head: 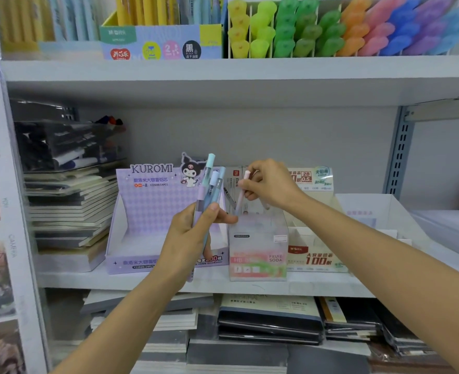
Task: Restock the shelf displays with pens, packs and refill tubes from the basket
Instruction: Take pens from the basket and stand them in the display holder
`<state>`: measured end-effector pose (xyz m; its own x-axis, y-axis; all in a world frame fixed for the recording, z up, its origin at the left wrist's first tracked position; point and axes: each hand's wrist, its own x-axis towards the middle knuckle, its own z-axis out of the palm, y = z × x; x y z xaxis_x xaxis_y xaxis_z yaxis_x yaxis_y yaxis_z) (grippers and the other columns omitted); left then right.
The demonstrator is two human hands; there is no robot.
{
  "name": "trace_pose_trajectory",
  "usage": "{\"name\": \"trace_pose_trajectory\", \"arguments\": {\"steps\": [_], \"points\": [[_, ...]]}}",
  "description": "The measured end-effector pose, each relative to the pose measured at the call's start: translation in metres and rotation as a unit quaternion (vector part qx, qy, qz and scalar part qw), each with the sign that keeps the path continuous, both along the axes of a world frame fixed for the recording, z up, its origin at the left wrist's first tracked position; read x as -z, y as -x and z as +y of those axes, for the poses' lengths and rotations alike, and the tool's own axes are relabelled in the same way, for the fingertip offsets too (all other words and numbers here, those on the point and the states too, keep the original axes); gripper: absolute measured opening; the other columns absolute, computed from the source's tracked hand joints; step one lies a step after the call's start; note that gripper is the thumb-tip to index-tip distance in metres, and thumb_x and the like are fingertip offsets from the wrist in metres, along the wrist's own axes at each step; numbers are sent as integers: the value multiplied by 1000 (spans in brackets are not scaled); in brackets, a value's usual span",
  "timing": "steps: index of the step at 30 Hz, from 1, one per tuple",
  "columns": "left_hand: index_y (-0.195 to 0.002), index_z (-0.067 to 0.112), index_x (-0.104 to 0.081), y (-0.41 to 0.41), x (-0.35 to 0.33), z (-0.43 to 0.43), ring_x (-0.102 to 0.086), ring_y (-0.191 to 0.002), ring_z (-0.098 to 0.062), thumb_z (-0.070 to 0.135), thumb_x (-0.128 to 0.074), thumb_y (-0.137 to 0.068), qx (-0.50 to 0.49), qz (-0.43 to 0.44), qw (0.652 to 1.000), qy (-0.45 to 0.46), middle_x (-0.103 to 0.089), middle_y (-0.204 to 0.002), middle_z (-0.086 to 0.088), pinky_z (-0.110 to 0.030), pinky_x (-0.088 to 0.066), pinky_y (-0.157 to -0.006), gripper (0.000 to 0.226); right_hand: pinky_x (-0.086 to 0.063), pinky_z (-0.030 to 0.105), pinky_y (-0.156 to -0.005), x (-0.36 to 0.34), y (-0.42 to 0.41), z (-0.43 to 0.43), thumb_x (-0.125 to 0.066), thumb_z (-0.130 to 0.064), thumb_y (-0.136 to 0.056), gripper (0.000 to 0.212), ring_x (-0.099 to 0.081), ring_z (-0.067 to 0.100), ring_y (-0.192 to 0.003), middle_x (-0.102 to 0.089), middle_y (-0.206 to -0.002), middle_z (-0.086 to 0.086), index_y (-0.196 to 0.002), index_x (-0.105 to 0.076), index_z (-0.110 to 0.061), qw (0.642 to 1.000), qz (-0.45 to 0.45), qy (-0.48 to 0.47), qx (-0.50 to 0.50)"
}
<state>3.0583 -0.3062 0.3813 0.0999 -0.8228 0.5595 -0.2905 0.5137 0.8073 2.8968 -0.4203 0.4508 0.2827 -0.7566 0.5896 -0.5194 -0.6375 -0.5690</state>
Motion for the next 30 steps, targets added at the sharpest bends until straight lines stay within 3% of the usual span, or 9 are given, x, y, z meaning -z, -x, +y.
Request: {"name": "trace_pose_trajectory", "arguments": {"steps": [10,16,20,23,25,30], "points": [[-90,17,-60,1,-2,0,-41,-40,-12,38,-43,-101,-1,12,1000,-9,-75,-97,12,-19,-46,-48,30,-60,34,-69,-7,-1,-9,-71,-14,-86,18,-71,18,-59,-72,-68,10,-83,-62,1,1000,11,21,5],[-90,17,-61,4,-2,-1,-41,-39,-11,38,-42,-101,3,19,1000,-14,-75,-97,11,-17,-45,-47,29,-60,31,-69,4,0,-6,-71,-17,-87,15,-71,13,-58,-72,-67,6,-89,-63,-5,999,42,24,6],[-91,15,-61,3,-1,-1,-40,-39,-11,38,-44,-100,7,38,999,-21,-75,-97,9,-19,-44,-46,30,-60,28,-58,6,0,-7,-71,-13,-86,22,-69,14,-55,-70,-66,9,-97,-53,-11,999,7,46,-9],[-95,14,-62,3,-1,-1,-40,-40,-11,38,-45,-100,11,52,998,-32,-76,-97,7,-19,-44,-45,30,-60,28,-58,6,-1,-8,-68,-15,-89,7,-67,10,-53,-69,-65,5,-90,-64,-9,997,-20,76,-20],[-96,14,-64,4,-1,-1,-40,-40,-10,38,-47,-99,15,59,997,-38,-76,-97,7,-19,-44,-45,30,-59,26,-60,6,-1,-10,-67,-19,-90,10,-66,7,-53,-68,-64,0,-88,-71,-10,994,-17,106,-1],[-95,14,-69,7,-3,1,-40,-42,-10,41,-56,-91,14,99,993,-55,-73,-82,5,-19,-42,-46,31,-55,32,-68,8,-1,-11,-69,-22,-88,13,-64,14,-63,-71,-71,3,-88,-77,-12,989,80,116,51]]}}
